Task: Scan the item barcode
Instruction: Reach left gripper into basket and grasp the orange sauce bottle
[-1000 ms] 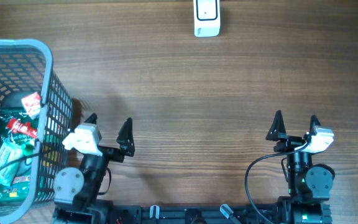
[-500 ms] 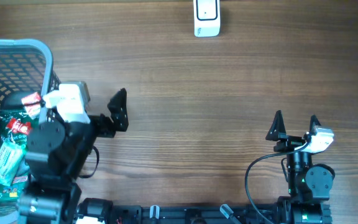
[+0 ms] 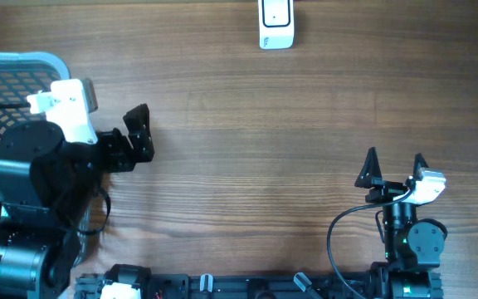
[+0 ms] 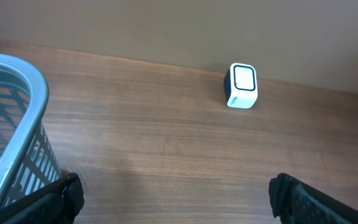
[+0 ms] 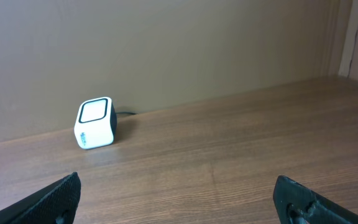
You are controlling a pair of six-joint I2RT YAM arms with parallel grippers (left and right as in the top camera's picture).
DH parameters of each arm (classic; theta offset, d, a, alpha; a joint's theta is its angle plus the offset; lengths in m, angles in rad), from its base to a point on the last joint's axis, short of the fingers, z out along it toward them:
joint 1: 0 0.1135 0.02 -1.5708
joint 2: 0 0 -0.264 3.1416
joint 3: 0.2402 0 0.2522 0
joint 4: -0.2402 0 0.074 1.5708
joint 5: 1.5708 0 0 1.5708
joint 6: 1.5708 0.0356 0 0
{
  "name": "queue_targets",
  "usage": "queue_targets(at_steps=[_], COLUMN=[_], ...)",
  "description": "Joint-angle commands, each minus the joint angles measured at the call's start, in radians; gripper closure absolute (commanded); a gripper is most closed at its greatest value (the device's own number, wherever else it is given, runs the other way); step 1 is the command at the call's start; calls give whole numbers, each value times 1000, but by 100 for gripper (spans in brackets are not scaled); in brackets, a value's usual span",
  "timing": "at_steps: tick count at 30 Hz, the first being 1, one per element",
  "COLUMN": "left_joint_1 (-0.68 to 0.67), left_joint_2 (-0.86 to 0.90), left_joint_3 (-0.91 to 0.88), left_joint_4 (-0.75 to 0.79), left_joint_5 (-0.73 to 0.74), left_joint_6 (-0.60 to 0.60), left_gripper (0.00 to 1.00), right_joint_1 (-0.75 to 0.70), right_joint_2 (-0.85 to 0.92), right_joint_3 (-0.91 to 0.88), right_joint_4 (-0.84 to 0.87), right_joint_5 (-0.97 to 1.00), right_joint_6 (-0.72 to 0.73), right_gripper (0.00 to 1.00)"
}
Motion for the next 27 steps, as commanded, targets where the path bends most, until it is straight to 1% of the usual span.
queue_targets(at_steps=[1, 4, 7, 9, 11, 12, 14, 17, 19, 21, 23, 25, 27], left_joint_1=[-4, 5, 69, 134, 237, 284, 417, 590, 714, 796, 855, 895, 901], left_joint_2=[14, 54, 146, 218, 297, 324, 378, 415, 443, 470, 500, 537, 565], left_joint_3=[18, 55, 191, 292, 398, 432, 488, 492, 491, 491, 490, 490, 481], left_joint_4=[6, -18, -84, -130, -190, -212, -266, -336, -412, -483, -556, -616, -671], left_joint_5=[-47, -183, -206, -220, -221, -220, -217, -152, -68, -37, -35, -35, -35], left_joint_6=[-26, -126, -142, -142, -167, -198, -306, -427, -473, -522, -568, -566, -563], left_gripper=[0, 0, 0, 0, 0, 0, 0, 0, 0, 0, 0, 0, 0], right_joint_1=[6, 6, 6, 6, 6, 6, 6, 6, 6, 6, 6, 6, 6], right_joint_2=[5, 5, 5, 5, 5, 5, 5, 5, 5, 5, 5, 5, 5], right_joint_3=[0, 0, 0, 0, 0, 0, 0, 0, 0, 0, 0, 0, 0], right_joint_4=[5, 5, 5, 5, 5, 5, 5, 5, 5, 5, 5, 5, 5], right_joint_5=[18, 18, 18, 18, 18, 18, 18, 18, 18, 18, 18, 18, 18], right_joint_6=[-19, -19, -19, -19, -19, -19, -19, -19, -19, -19, -19, -19, -19], right_gripper=[0, 0, 0, 0, 0, 0, 0, 0, 0, 0, 0, 0, 0])
